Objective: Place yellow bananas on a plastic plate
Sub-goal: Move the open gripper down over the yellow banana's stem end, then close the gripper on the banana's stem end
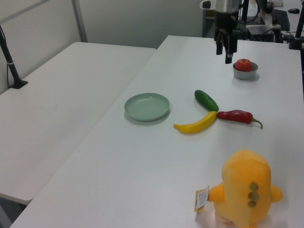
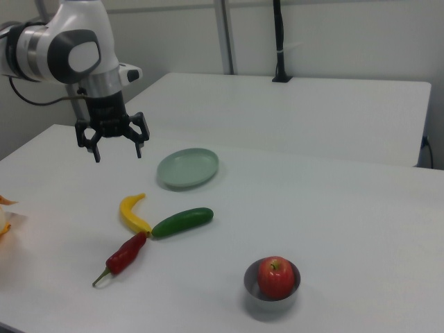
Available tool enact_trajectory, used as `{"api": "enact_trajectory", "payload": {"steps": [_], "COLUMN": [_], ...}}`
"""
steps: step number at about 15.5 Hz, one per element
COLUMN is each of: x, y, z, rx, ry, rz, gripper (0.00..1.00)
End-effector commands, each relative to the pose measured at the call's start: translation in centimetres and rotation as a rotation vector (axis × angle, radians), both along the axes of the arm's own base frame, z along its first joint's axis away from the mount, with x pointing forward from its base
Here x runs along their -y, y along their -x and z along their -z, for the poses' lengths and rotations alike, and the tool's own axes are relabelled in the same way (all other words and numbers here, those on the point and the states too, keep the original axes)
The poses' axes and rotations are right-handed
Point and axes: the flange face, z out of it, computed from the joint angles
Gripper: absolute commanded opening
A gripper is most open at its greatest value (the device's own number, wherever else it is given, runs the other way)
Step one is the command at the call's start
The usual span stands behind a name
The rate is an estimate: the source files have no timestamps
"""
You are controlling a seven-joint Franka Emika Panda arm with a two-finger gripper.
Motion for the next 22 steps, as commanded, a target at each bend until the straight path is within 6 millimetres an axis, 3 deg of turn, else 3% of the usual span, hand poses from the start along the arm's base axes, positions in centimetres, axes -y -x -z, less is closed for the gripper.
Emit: {"api": "enact_trajectory", "payload": {"steps": [1, 6, 11, 14, 17, 19, 22], "x": [-1.1, -4.4, -5.5, -7.5, -7.9, -8.0, -9.8], "y": [0.1, 0.5, -1.4, -2.2, -3.2, -3.5, -3.4], "z": [2.6, 7.8, 12.5, 15.7, 18.3, 19.7, 22.1], "rx": [-0.033, -0.008, 0.018, 0.031, 0.059, 0.059, 0.054], "ry": [0.004, -0.002, -0.007, -0.001, 0.026, 0.027, 0.043], "rz": [-0.139, -0.177, -0.184, -0.199, -0.166, -0.163, -0.184], "gripper": [1.0, 1.0, 1.0, 1.0, 1.0, 1.0, 1.0]}}
